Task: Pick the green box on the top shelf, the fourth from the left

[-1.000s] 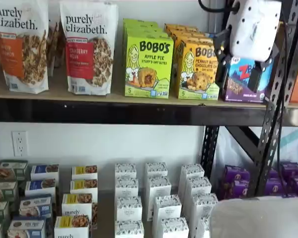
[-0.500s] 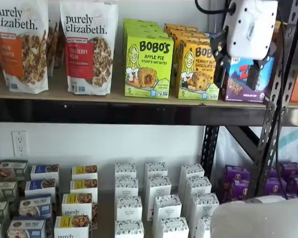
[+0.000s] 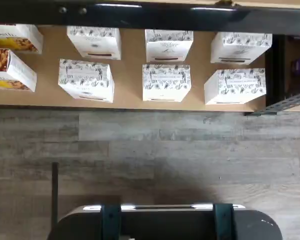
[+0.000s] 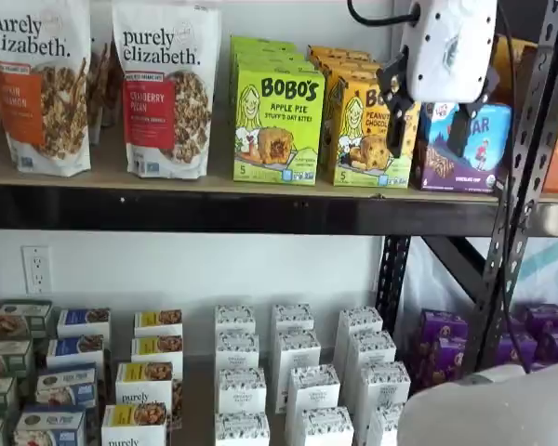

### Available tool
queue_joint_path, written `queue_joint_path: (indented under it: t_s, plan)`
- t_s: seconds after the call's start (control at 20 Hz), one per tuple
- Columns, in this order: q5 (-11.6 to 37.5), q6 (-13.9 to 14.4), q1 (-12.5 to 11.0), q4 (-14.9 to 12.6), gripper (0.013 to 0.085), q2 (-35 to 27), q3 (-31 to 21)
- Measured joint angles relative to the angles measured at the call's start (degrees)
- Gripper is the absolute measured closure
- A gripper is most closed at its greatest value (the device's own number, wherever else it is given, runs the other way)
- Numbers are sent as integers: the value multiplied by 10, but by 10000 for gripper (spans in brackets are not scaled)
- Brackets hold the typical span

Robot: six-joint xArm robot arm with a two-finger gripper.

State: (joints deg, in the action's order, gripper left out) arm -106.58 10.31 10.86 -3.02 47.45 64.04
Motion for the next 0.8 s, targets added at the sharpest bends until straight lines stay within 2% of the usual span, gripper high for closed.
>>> queue_joint_path:
  t_s: [0.25,0.4,0.55,0.8]
  plan:
    - [5,-2,-12,34,130,-33,18]
    - [-7,13,8,18,130,-60,33]
    - [46,34,33,-6,130,-54,16]
    - [72,54,51,-7,130,-68,21]
